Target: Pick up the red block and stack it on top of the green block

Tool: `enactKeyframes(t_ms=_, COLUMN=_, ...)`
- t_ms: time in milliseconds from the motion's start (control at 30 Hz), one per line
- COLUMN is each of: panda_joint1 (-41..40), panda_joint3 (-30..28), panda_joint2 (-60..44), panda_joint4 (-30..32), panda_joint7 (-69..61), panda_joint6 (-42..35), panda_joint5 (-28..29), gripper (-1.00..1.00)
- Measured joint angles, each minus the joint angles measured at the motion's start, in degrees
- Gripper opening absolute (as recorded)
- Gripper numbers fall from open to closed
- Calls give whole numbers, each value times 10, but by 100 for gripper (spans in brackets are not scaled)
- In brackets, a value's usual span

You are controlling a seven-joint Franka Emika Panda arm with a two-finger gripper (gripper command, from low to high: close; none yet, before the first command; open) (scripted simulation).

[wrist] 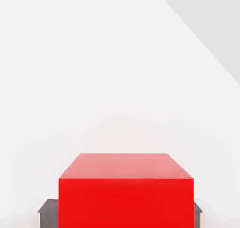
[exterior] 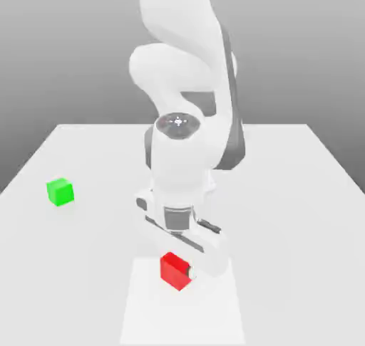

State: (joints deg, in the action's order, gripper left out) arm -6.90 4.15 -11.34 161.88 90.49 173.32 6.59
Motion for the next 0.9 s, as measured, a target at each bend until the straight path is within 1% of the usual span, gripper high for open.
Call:
enactKeyframes(t_ms=33, panda_joint1=6, panda_joint3=-6, panda_joint2=-9, panda_joint4=-1, panda_joint7=1, panda_joint6=8, panda_joint5=2, gripper=-100)
enactKeyframes(t_ms=100, panda_joint1=-1, panda_joint3=3, panda_joint2=10, panda_joint4=1, panda_joint7=-6, panda_joint6=-9, panda_joint5=-9, gripper=-100)
enactKeyframes(t_ms=200, panda_joint1=-8, panda_joint3=19, panda_joint2=65, panda_joint4=9, panda_joint7=-31, panda_joint6=-55, panda_joint5=-44, gripper=-100)
enactKeyframes(t_ms=300, panda_joint1=-3, panda_joint3=21, panda_joint2=125, panda_joint4=18, panda_joint7=-50, panda_joint6=-106, panda_joint5=-69, gripper=-100)
enactKeyframes(t_ms=467, panda_joint1=-73, panda_joint3=-30, panda_joint2=167, panda_joint4=26, panda_joint7=-85, panda_joint6=-138, panda_joint5=-31, gripper=-100)
enactKeyframes(t_ms=667, panda_joint1=-165, panda_joint3=-108, panda_joint2=201, panda_joint4=34, panda_joint7=-135, panda_joint6=-160, panda_joint5=23, gripper=-100)
enactKeyframes(t_ms=900, panda_joint1=-271, panda_joint3=-200, panda_joint2=239, panda_joint4=43, panda_joint7=-204, panda_joint6=-184, panda_joint5=74, gripper=-100)
